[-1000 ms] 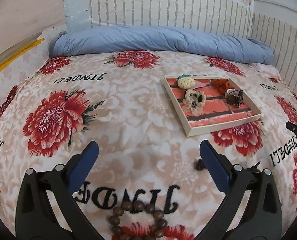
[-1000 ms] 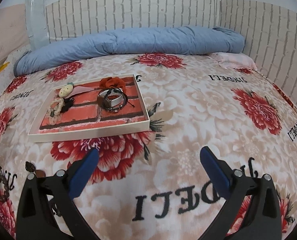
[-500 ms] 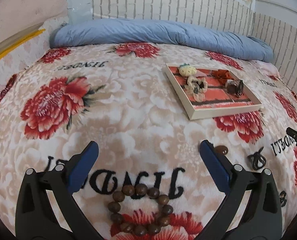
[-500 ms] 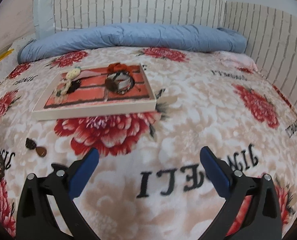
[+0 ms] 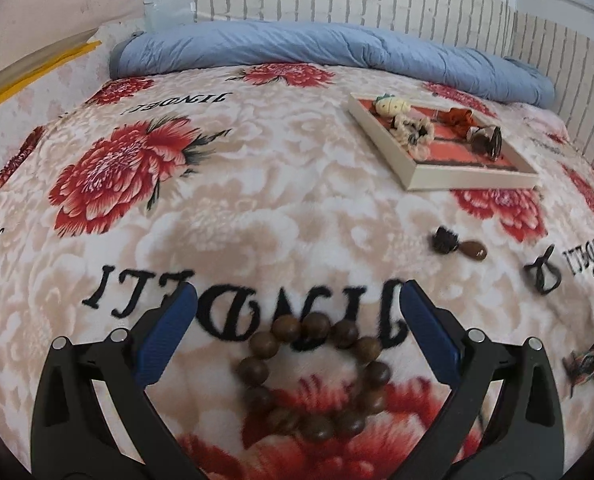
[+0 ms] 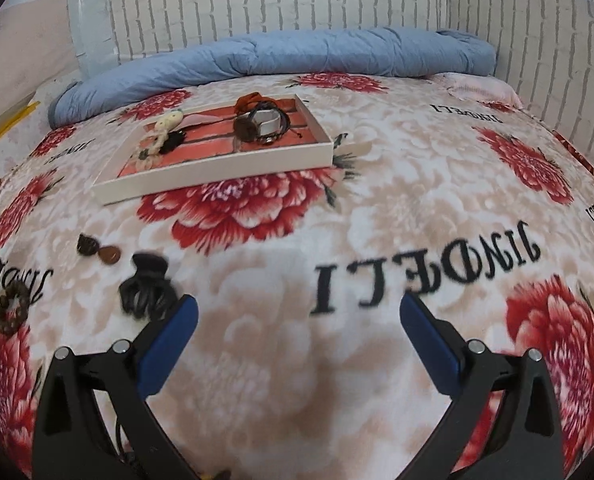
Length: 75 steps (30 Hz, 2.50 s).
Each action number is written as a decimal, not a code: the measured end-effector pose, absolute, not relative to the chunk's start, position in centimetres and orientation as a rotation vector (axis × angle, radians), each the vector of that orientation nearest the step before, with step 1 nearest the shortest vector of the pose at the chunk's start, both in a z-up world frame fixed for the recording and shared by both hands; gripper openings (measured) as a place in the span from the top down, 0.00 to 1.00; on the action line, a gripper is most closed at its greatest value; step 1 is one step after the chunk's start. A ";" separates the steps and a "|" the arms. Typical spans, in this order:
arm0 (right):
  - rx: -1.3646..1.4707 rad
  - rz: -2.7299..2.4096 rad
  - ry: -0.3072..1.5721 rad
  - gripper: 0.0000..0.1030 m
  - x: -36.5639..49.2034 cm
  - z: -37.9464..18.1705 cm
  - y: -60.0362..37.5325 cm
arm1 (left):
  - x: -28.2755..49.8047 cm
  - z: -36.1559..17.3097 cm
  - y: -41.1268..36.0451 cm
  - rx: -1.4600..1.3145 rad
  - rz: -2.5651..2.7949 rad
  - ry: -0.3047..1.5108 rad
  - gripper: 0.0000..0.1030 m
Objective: Organize jewelry
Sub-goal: 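Withdraw both tools from the tray toward the remaining jewelry, then grasp the rainbow-beaded hair claw with the right tool while the left tool grasps the wooden bead bracelet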
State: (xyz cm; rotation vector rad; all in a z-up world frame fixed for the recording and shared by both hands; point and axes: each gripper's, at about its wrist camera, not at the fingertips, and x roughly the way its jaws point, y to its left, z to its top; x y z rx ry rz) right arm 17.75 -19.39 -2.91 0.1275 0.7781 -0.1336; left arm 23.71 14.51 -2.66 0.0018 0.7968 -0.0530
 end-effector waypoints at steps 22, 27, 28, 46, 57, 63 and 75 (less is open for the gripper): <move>0.140 -0.190 0.763 0.04 10.2 -4.7 -12.3 | 22.2 -5.3 17.1 0.034 -0.058 0.867 0.05; 0.099 -0.199 0.785 0.04 10.0 -5.6 -11.1 | 22.3 -6.1 17.6 0.015 -0.065 0.878 0.05; 0.098 -0.201 0.782 0.04 9.9 -5.6 -11.1 | 22.3 -6.1 17.6 0.018 -0.064 0.876 0.05; 0.013 -0.268 0.823 0.06 11.1 -6.7 -9.7 | 22.9 -7.6 18.0 -0.022 -0.071 0.917 0.19; 0.043 -0.198 0.826 0.26 11.3 -6.9 -9.7 | 22.6 -7.4 18.4 -0.003 0.000 0.900 0.50; 0.055 -0.158 0.822 0.26 11.5 -6.4 -10.2 | 22.5 -7.3 18.4 0.008 0.013 0.897 0.58; 0.057 -0.054 0.798 0.26 12.4 -5.2 -11.6 | 22.2 -6.5 18.4 0.006 0.019 0.866 0.80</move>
